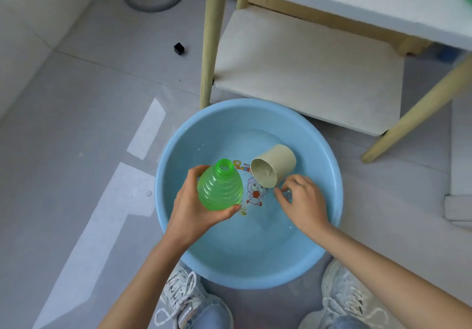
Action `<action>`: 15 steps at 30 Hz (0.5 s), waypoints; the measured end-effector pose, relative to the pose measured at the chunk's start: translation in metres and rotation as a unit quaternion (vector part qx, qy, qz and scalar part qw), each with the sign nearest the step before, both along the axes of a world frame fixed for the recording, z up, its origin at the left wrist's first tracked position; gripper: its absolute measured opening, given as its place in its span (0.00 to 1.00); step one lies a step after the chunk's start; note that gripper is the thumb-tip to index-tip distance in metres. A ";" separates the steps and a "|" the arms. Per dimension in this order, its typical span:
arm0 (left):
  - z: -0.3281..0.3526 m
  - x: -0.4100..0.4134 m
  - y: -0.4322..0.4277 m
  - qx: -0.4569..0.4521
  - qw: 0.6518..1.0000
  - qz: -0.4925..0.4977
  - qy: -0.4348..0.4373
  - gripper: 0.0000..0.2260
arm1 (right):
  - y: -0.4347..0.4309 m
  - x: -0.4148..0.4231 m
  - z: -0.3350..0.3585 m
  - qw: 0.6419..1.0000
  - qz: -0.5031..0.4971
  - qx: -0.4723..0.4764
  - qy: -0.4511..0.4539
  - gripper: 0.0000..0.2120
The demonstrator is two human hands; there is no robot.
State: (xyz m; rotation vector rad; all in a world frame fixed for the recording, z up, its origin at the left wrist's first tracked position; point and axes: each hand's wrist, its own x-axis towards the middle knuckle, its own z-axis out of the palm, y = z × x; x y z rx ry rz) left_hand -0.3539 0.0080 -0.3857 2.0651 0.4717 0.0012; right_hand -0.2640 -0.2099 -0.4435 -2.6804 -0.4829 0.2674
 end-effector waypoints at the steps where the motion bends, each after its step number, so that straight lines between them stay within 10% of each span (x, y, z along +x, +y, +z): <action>1: 0.007 0.000 -0.002 0.001 1.000 0.000 -0.003 0.34 | -0.001 0.002 0.008 1.000 0.008 0.022 0.006 0.09; 15: 0.092 0.013 -0.009 0.001 0.999 -0.035 -0.039 0.39 | -0.003 0.020 0.145 0.985 0.110 0.024 0.128 0.18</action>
